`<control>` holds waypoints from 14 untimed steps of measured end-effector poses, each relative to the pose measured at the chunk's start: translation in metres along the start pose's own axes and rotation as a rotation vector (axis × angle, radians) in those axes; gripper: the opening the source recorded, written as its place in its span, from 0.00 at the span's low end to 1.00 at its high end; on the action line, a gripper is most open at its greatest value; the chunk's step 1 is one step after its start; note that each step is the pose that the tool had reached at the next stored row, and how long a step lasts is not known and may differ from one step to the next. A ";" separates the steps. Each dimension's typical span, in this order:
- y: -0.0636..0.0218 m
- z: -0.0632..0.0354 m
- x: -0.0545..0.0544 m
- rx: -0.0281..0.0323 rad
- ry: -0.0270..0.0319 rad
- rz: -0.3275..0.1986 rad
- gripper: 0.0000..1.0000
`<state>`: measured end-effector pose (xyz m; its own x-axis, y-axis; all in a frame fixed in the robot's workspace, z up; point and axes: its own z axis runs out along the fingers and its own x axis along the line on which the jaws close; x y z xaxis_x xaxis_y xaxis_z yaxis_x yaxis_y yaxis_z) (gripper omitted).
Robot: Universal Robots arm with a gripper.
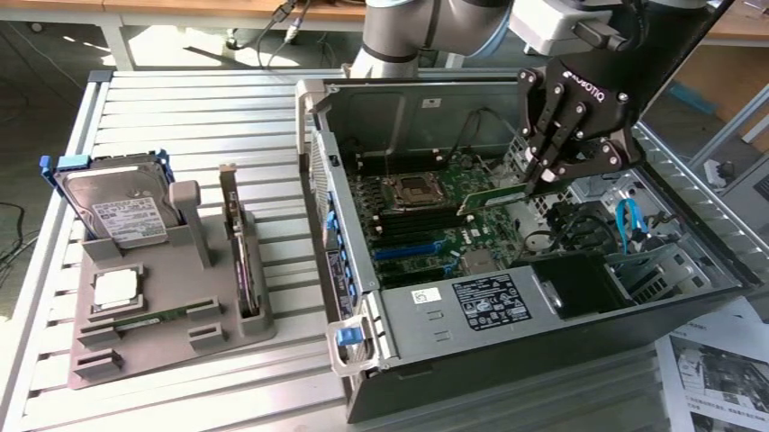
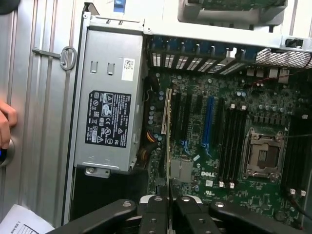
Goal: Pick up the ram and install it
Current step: 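Pick up the ram and move it above insertion slot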
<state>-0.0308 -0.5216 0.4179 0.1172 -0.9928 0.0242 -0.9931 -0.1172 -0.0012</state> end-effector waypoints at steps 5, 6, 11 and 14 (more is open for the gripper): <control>-0.0114 0.0005 0.001 0.0000 0.0000 0.000 0.13; -0.0132 0.0006 0.002 0.0000 -0.0001 0.000 0.13; -0.0199 0.0008 0.002 0.0000 0.0001 0.001 0.13; -0.0200 0.0009 0.002 -0.0001 0.0000 0.001 0.13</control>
<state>-0.0107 -0.5216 0.4171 0.1162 -0.9929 0.0241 -0.9932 -0.1163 -0.0012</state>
